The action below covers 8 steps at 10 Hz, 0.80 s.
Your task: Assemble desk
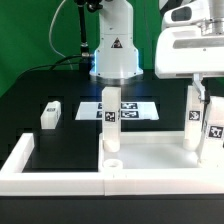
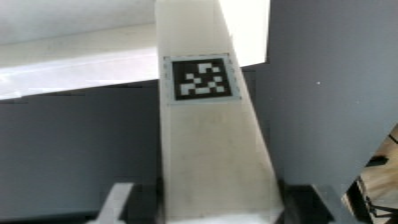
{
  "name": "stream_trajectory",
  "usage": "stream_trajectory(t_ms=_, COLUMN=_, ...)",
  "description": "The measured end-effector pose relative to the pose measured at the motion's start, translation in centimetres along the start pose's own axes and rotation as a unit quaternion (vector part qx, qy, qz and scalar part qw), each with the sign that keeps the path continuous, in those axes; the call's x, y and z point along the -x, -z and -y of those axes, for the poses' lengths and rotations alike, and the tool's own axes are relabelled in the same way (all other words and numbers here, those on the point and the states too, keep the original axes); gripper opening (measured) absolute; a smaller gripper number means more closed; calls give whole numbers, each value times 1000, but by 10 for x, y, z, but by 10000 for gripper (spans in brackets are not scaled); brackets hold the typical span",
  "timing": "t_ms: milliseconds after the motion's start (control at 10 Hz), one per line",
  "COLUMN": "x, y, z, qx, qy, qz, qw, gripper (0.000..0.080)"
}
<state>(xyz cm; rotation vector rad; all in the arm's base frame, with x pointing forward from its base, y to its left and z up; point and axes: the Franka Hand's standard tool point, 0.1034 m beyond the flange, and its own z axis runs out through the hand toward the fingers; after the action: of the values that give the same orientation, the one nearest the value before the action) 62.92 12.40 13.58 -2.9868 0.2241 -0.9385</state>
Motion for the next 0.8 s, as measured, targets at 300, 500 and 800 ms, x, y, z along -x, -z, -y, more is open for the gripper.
stream_trajectory(t_ms=300, x=0, y=1, z=-1, qx=1, qy=9, qz=3, qw=1000, gripper=290)
stream_trajectory(t_ms=500, x=0, y=0, z=-1, qx=1, qy=11, qz=3, qw=1000, gripper=290)
stream_trajectory(t_ms=800, x=0, y=0, z=-1, qx=1, qy=16, qz=3, qw=1000, gripper=611)
